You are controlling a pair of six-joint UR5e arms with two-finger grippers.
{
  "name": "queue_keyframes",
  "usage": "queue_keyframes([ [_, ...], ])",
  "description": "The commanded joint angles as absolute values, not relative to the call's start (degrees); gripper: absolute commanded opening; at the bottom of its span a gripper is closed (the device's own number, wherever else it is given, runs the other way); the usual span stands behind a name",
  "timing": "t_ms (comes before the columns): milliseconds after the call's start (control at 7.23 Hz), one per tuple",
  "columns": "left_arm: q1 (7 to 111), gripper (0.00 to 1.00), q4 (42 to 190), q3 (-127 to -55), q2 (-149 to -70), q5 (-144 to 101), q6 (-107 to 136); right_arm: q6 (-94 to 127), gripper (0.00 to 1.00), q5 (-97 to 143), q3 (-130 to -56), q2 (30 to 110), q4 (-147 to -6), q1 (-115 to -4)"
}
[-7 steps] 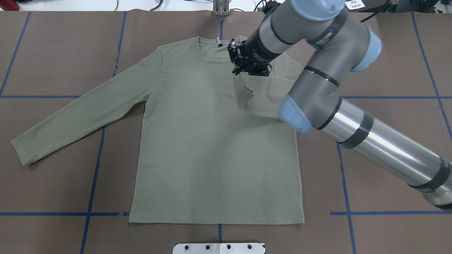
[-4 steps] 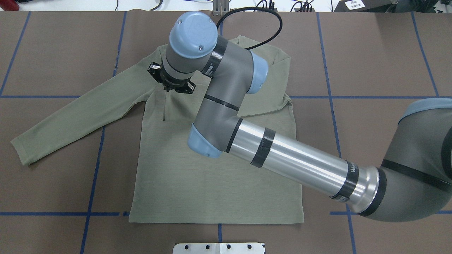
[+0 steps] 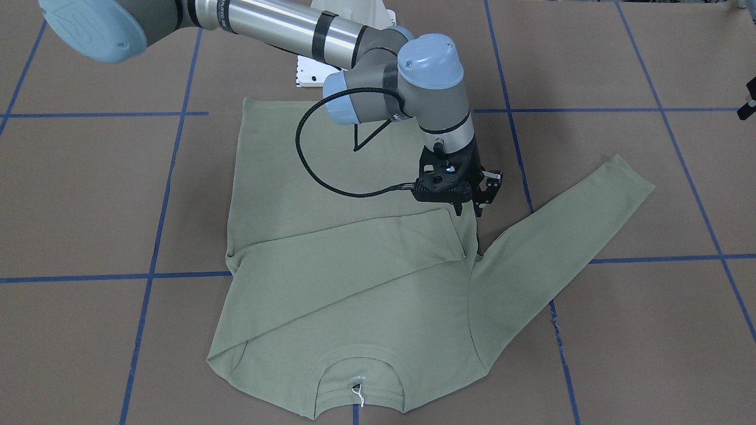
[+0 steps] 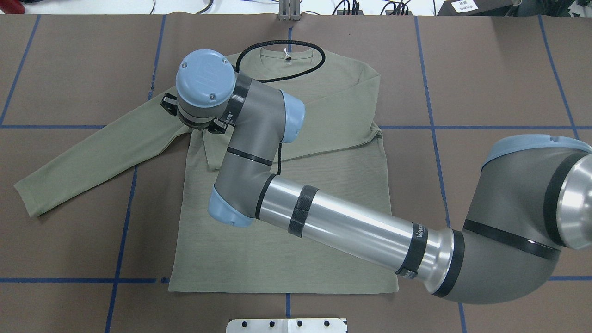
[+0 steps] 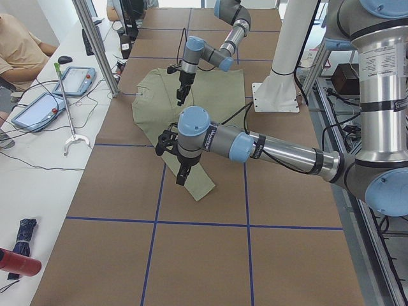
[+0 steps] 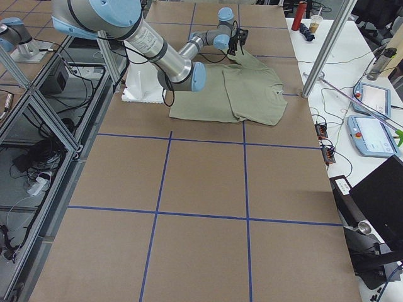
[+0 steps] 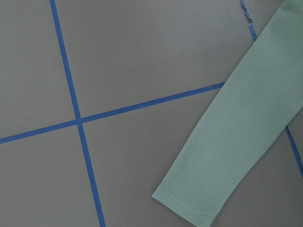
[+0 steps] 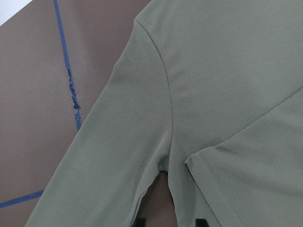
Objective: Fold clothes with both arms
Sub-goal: 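Grasp the sleeve cuff with the right gripper and fold it across the shirt, then release the sleeve and raise the right gripper away from the shirt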
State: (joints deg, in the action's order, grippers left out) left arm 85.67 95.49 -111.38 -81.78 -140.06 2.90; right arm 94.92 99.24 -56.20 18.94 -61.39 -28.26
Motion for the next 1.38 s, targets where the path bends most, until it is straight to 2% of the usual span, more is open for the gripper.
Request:
queue_keyframes([
  [0, 82.5, 1.00, 97.7, -106.8, -82.0, -141.7, 6.4, 95.4, 0.99, 98.4, -56.0, 18.6, -61.7, -28.4],
  [277, 78.1, 0.99, 107.7, -96.7, -84.2, -141.7, 15.9, 94.7, 0.99, 101.0, -68.0, 31.4, -62.0, -32.0],
  [553, 73.7, 0.99, 115.6, -86.5, -88.0, -141.4, 20.4, 93.3, 0.99, 112.8, -75.0, 40.1, -62.3, -39.0],
  [968, 68.0, 1.00, 120.1, -84.3, -88.9, -141.0, 14.4, 90.7, 0.99, 114.9, -85.6, 50.4, -62.1, -41.7],
  [1244, 67.2, 1.00, 120.3, -81.8, -88.7, -141.4, 14.4, 90.7, 0.99, 115.2, -86.5, 51.6, -61.9, -42.1],
])
